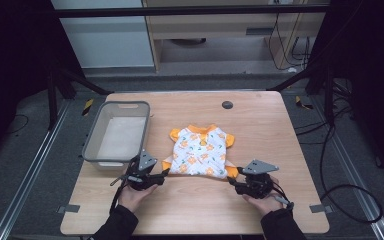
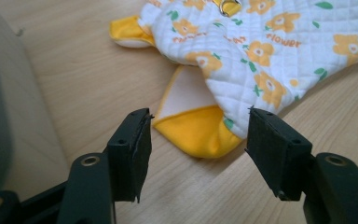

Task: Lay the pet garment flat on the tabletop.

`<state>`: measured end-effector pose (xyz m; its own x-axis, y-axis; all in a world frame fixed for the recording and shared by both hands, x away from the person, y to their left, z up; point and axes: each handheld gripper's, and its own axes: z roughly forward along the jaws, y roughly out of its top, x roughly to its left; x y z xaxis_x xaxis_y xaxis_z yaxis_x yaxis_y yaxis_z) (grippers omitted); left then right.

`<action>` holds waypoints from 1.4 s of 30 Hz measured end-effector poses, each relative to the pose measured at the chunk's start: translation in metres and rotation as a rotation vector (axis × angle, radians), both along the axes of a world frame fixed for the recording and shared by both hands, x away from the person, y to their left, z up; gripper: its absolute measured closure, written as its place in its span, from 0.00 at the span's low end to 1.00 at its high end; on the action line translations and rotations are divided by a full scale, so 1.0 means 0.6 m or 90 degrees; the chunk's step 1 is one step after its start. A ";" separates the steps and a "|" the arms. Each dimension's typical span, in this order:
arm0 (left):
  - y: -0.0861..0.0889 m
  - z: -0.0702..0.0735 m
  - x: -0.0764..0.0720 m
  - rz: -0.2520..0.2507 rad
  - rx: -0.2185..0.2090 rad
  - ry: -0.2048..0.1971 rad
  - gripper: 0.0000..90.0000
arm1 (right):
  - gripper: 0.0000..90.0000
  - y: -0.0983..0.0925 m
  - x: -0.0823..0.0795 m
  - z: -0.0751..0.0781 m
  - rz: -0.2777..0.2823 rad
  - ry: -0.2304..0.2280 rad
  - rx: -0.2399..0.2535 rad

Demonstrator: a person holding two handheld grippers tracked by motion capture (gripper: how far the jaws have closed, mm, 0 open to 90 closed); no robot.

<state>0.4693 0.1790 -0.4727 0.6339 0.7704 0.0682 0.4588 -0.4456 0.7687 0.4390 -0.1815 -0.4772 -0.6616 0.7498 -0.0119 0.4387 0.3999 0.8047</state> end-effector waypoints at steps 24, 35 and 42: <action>-0.023 -0.034 0.015 -0.030 0.010 0.066 0.87 | 0.93 0.024 0.034 -0.030 0.028 0.055 -0.042; -0.009 0.016 -0.015 -0.064 -0.048 0.054 0.96 | 0.95 0.011 0.013 0.014 0.036 0.031 0.013; -0.001 0.050 -0.053 -0.086 -0.086 0.037 0.96 | 0.95 -0.005 -0.024 0.051 0.058 0.023 0.062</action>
